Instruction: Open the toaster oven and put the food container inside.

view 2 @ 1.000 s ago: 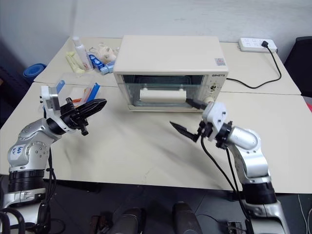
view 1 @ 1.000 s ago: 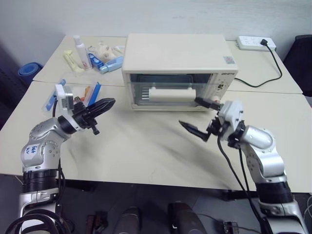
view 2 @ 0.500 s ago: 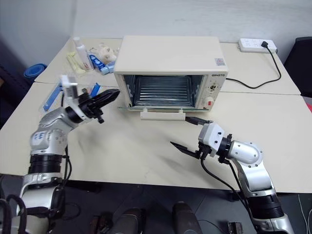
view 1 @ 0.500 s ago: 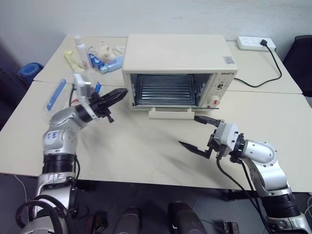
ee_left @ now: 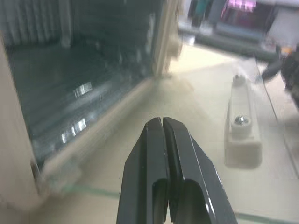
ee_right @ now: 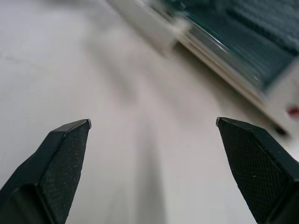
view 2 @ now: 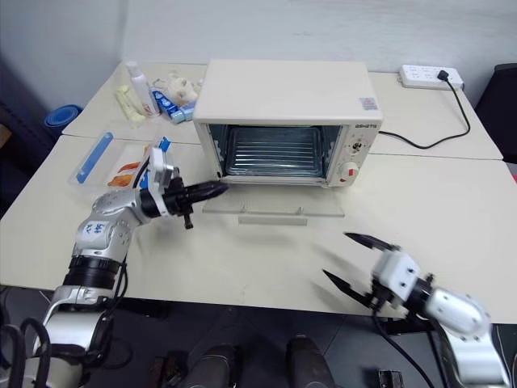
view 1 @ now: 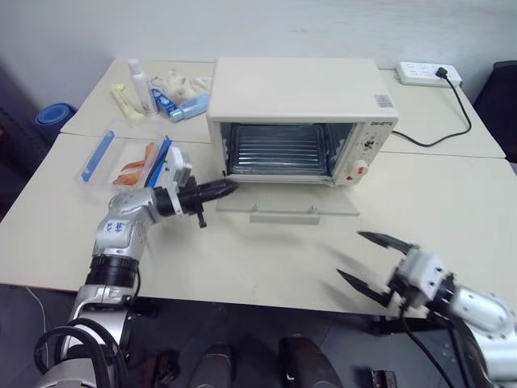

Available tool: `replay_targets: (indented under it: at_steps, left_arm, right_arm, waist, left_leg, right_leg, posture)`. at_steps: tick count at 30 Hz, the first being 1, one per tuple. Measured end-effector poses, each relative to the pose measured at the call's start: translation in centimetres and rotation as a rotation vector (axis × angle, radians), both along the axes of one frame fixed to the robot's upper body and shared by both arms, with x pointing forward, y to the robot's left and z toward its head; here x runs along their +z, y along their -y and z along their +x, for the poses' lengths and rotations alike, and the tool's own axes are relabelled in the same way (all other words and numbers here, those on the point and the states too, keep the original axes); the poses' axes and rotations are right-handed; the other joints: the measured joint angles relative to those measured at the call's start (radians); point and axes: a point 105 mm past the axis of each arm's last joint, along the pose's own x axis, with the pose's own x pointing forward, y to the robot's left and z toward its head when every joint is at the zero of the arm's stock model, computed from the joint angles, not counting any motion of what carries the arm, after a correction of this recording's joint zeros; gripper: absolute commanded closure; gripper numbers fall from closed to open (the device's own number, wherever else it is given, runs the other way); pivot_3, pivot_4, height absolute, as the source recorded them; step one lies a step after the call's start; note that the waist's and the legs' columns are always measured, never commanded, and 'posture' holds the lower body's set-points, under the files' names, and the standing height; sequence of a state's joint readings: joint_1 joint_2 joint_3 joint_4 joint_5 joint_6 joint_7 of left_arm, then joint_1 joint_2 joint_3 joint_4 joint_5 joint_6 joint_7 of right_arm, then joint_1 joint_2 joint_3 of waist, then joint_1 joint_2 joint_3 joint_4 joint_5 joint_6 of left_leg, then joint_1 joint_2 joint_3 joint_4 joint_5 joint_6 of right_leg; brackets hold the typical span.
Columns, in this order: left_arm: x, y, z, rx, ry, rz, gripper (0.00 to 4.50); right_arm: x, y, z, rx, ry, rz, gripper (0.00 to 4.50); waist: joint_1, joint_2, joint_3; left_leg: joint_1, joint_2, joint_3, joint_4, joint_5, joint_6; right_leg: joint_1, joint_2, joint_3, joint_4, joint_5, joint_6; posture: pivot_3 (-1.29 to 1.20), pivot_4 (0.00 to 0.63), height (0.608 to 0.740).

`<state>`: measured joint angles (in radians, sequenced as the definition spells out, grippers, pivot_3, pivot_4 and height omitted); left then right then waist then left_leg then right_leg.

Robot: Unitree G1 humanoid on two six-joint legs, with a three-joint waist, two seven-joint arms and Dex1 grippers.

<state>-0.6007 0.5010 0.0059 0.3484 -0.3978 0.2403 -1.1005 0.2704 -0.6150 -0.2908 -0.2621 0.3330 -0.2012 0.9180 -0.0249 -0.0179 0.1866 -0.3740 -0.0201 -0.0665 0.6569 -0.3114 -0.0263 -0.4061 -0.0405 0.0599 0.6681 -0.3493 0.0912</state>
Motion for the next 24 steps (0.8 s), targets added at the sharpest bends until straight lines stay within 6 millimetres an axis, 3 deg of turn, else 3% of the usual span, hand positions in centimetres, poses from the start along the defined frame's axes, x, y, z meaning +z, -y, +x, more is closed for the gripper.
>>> replay_targets:
  at_steps: [2, 5, 10, 14, 17, 21, 24]
  left_arm:
    - [-1.8, 0.3, -0.7, -0.009, -0.048, 0.02, 4.44]
    - [-2.5, 0.6, -0.9, 0.009, -0.051, 0.043, 4.44]
    - [-2.7, 0.7, -1.6, 0.032, 0.0, 0.04, 4.44]
    - [-2.8, 0.0, -3.3, 0.086, -0.018, -0.058, 3.55]
    - [-1.7, -3.2, -4.7, 0.227, -0.014, -0.121, 2.67]
    - [0.9, -9.9, -7.1, 0.52, 0.027, -0.234, 1.46]
    - [0.7, -13.7, -9.6, 0.705, -0.017, -0.271, 0.53]
  right_arm:
    - [1.7, 1.3, 0.1, -0.058, 0.09, -0.005, 0.0]
    - [4.5, 2.0, 0.7, -0.085, 0.23, 0.014, 0.0]
    - [5.0, 1.3, 1.9, -0.053, 0.227, 0.063, 0.0]
    - [5.6, -1.5, 2.6, 0.093, 0.187, 0.18, 0.0]
    - [6.3, -4.0, 2.9, 0.192, 0.212, 0.211, 0.0]
    - [6.5, -6.0, 2.9, 0.289, 0.236, 0.24, 0.0]
    - [6.6, -6.9, 2.8, 0.35, 0.243, 0.234, 0.0]
  waist:
    - [-0.006, 0.0, 0.0]
    - [-0.003, 0.0, 0.0]
    - [-0.002, 0.0, 0.0]
    - [-0.01, 0.0, 0.0]
    - [-0.004, 0.0, 0.0]
    - [-0.002, 0.0, 0.0]
    - [-0.002, 0.0, 0.0]
  left_leg:
    - [0.002, 0.0, 0.001, 0.0, 0.0, 0.001]
    - [0.006, 0.002, -0.002, 0.0, 0.0, 0.0]
    - [0.006, 0.002, -0.003, -0.001, 0.0, 0.0]
    - [0.006, 0.004, -0.002, -0.001, -0.001, 0.0]
    - [0.006, 0.005, -0.003, -0.002, 0.0, 0.0]
    - [0.005, 0.005, -0.004, -0.002, -0.001, 0.0]
    - [0.006, 0.004, -0.004, -0.003, -0.002, 0.002]
  right_leg:
    - [0.002, 0.0, 0.001, 0.0, 0.0, 0.001]
    - [0.007, 0.002, -0.001, 0.0, 0.0, 0.001]
    - [0.008, 0.001, -0.002, -0.004, 0.0, 0.001]
    - [0.008, 0.002, -0.002, -0.005, 0.0, 0.001]
    - [0.008, 0.002, -0.003, -0.006, 0.0, 0.001]
    - [0.008, 0.001, -0.003, -0.007, 0.0, 0.001]
    - [0.01, 0.0, -0.003, -0.009, 0.0, 0.001]
  posture:
    - [0.0, 0.15, 0.74]
    - [0.0, 0.15, 0.74]
    - [0.0, 0.15, 0.74]
    - [0.0, 0.15, 0.74]
    - [0.0, 0.15, 0.74]
    - [0.0, 0.15, 0.74]
    - [0.0, 0.15, 0.74]
